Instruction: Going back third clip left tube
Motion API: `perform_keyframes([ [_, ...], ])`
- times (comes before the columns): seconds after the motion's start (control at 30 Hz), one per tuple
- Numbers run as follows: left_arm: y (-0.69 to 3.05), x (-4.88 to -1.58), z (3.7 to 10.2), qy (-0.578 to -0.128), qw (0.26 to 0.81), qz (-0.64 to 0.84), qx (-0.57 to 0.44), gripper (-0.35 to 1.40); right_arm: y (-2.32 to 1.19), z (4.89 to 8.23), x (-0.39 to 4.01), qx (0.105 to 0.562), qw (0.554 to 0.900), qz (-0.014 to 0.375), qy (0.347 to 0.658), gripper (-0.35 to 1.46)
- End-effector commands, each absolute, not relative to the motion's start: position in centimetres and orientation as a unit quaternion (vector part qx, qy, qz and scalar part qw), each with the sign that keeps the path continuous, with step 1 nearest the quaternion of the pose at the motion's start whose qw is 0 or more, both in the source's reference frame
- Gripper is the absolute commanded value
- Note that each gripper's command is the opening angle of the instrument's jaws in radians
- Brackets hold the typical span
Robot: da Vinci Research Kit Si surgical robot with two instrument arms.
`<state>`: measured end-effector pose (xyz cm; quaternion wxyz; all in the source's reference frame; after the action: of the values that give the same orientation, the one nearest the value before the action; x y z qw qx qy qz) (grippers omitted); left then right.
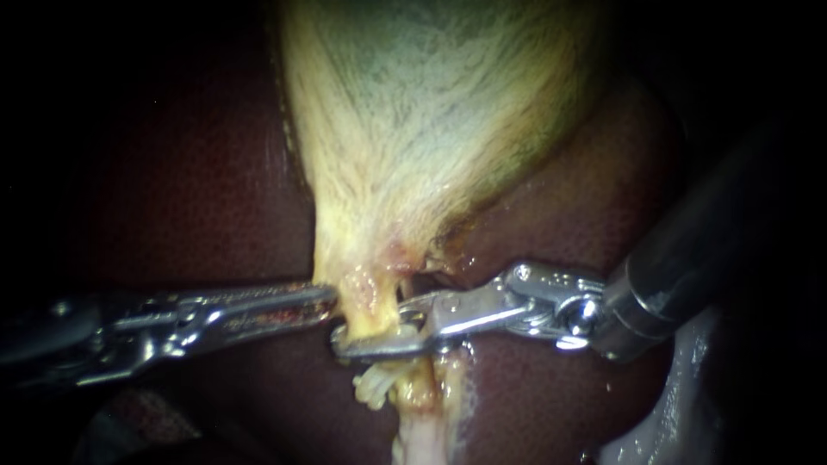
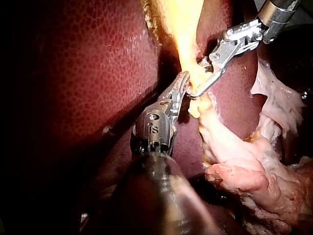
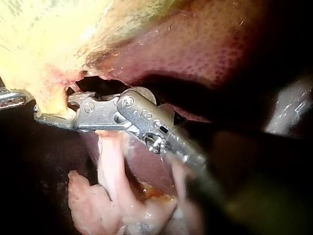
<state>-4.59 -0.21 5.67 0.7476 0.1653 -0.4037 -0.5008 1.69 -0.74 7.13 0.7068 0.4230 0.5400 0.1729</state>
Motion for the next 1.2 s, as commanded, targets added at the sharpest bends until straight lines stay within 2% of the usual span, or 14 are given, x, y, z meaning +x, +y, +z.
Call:
perform_keyframes([
  [0.03, -0.21, -4.59, 5.67, -0.404, 0.747, -0.501, 0.165, -0.35, -0.75, 7.13, 1.69, 0.422, 0.709, 0.173, 0.538, -0.35],
  [0.33, -0.2, -4.58, 5.65, -0.404, 0.747, -0.501, 0.166, -0.35, -0.79, 7.17, 1.69, 0.426, 0.708, 0.178, 0.534, -0.33],
  [0.4, -0.19, -4.57, 5.64, -0.405, 0.747, -0.502, 0.165, -0.35, -0.8, 7.18, 1.68, 0.427, 0.708, 0.179, 0.533, -0.01],
  [0.5, -0.18, -4.56, 5.61, -0.407, 0.745, -0.502, 0.165, -0.35, -0.82, 7.2, 1.69, 0.428, 0.708, 0.178, 0.533, 0.28],
  [0.57, -0.18, -4.56, 5.6, -0.407, 0.745, -0.502, 0.165, -0.35, -0.82, 7.22, 1.71, 0.427, 0.708, 0.179, 0.533, 0.41],
  [0.77, -0.2, -4.57, 5.57, -0.407, 0.745, -0.502, 0.165, -0.35, -0.76, 7.28, 1.71, 0.412, 0.712, 0.189, 0.536, 0.53],
  [1.03, -0.24, -4.58, 5.48, -0.409, 0.743, -0.503, 0.164, -0.35, -0.65, 7.39, 1.56, 0.393, 0.719, 0.187, 0.542, 0.56],
  [1.2, -0.22, -4.56, 5.53, -0.409, 0.744, -0.503, 0.164, -0.35, -0.67, 7.29, 1.33, 0.392, 0.72, 0.177, 0.545, 0.56],
])
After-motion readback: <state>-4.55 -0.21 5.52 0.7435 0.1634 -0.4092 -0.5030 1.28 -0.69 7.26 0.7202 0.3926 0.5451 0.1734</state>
